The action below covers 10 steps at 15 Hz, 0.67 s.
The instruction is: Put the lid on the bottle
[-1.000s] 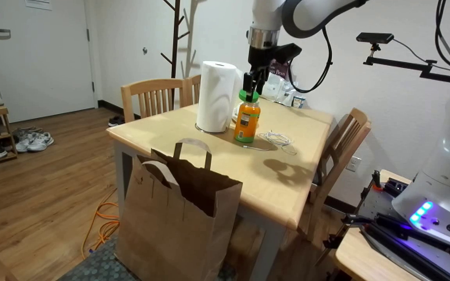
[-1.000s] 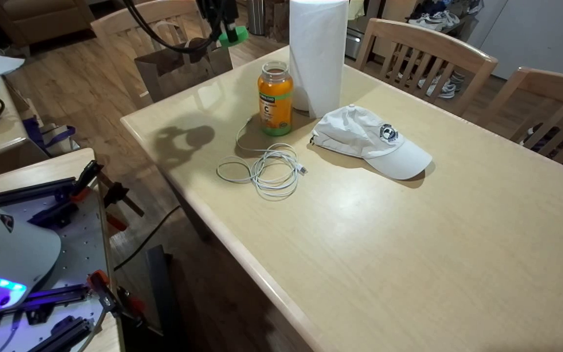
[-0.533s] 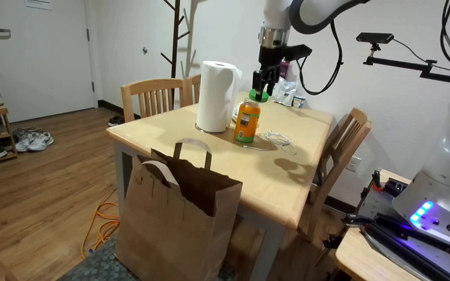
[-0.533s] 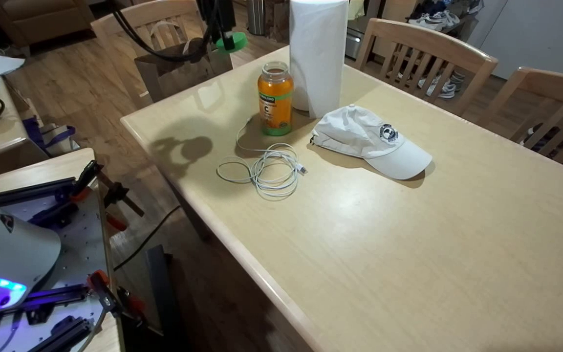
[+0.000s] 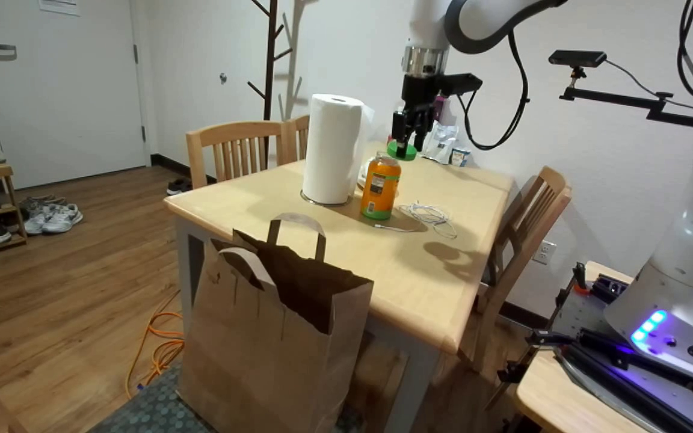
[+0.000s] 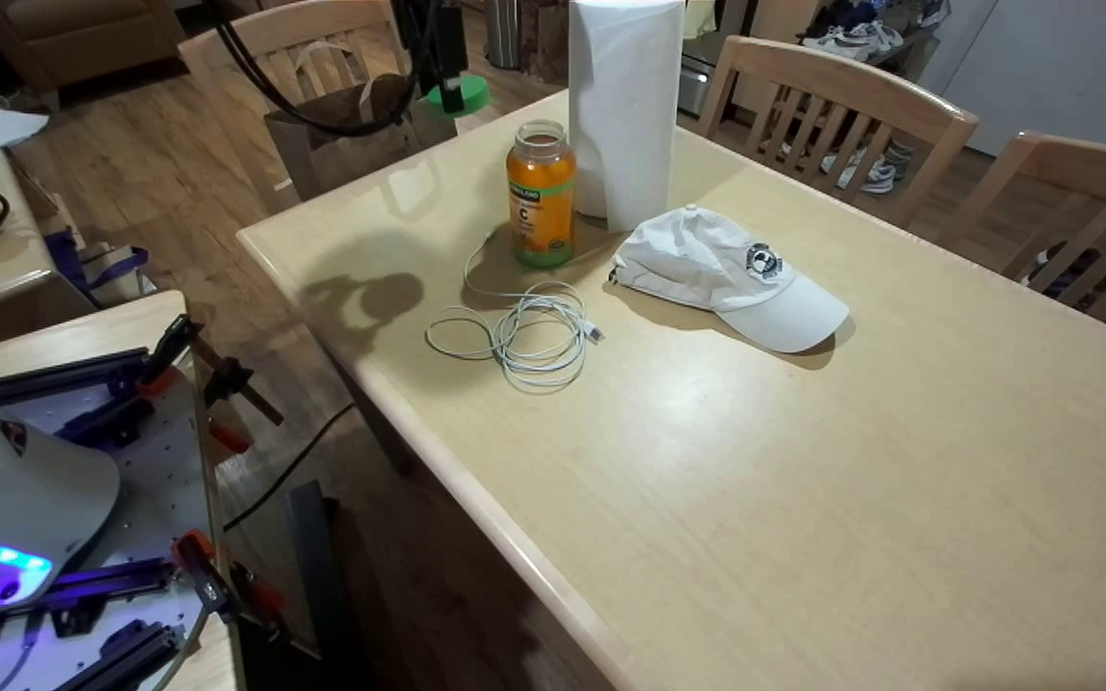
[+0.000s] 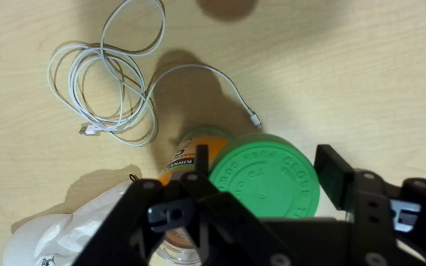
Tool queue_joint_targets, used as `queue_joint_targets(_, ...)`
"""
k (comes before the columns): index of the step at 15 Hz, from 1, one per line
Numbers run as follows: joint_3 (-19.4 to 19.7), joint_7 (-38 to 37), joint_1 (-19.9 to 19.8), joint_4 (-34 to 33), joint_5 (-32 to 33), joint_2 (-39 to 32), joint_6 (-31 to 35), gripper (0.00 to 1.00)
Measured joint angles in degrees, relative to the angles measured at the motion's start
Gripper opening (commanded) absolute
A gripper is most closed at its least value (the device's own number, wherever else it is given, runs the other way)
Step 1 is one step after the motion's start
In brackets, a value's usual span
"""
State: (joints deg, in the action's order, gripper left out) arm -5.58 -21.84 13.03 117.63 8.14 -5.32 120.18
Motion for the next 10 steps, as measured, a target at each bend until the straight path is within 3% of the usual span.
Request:
queue_joint_targets(7, 0.1, 9.4, -2.3, -5.1, -4.4, -1.0, -3.0, 0.47)
queue_joint_targets(10, 0.4, 14.5, -3.7, -6.6, -9.5, -1.4, -5.4, 0.47)
